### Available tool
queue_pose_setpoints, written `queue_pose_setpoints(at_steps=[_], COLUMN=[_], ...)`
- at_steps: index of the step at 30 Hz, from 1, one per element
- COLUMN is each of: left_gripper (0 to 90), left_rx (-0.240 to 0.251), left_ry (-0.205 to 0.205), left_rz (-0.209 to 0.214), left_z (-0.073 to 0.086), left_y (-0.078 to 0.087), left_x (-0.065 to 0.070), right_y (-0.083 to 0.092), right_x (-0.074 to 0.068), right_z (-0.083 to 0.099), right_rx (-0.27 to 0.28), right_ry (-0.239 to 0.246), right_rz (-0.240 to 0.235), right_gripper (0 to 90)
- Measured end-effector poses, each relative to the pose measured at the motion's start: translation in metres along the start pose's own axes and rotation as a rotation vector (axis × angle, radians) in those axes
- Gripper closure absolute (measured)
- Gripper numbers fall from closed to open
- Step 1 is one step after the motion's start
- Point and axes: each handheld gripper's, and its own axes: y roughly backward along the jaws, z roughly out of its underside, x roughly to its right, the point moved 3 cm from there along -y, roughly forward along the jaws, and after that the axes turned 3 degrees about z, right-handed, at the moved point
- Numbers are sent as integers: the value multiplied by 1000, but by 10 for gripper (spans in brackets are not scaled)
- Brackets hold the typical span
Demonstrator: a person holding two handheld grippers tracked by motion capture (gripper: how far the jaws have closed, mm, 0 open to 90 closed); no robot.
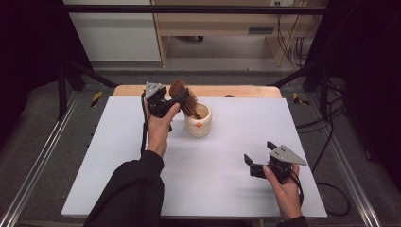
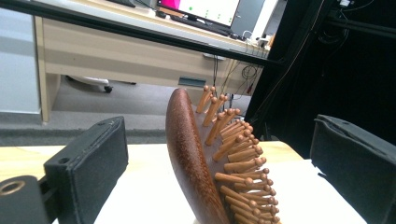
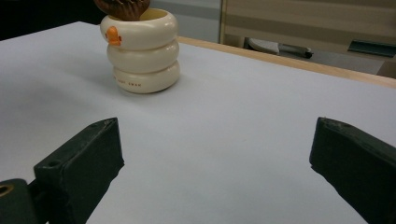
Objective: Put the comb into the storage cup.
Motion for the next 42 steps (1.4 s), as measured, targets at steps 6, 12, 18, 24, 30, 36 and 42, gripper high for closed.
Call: queue_pose_setpoints(at_steps=[6,12,18,24,30,36,42], left_gripper=[40,40,38,37,35,35,33], left_rx=[4,11,21,30,23,11,10], left_ry=[-19,-18,-28,-45,-81,-114,-119], left_rz=[6,10,20,27,40,50,56], left_z=[0,-2,-6,-11,-15,-17,-21], left_y=[8,16,25,33,41,52,61], left_x=[2,0,-1,1,3,6,3], right_y=[-1,-1,-1,-1,-1,-1,0], right_x=[-1,-2,-2,-2,-3,-3,-3], right_z=[0,0,0,0,0,0,0], right_rx=[0,-2,-3,-3,-5,-5,-3], right_ry=[3,6,11,13,17,17,18], right_rz=[1,-1,-1,-3,-4,-5,-6], right_gripper=[30,30,30,30,30,30,30])
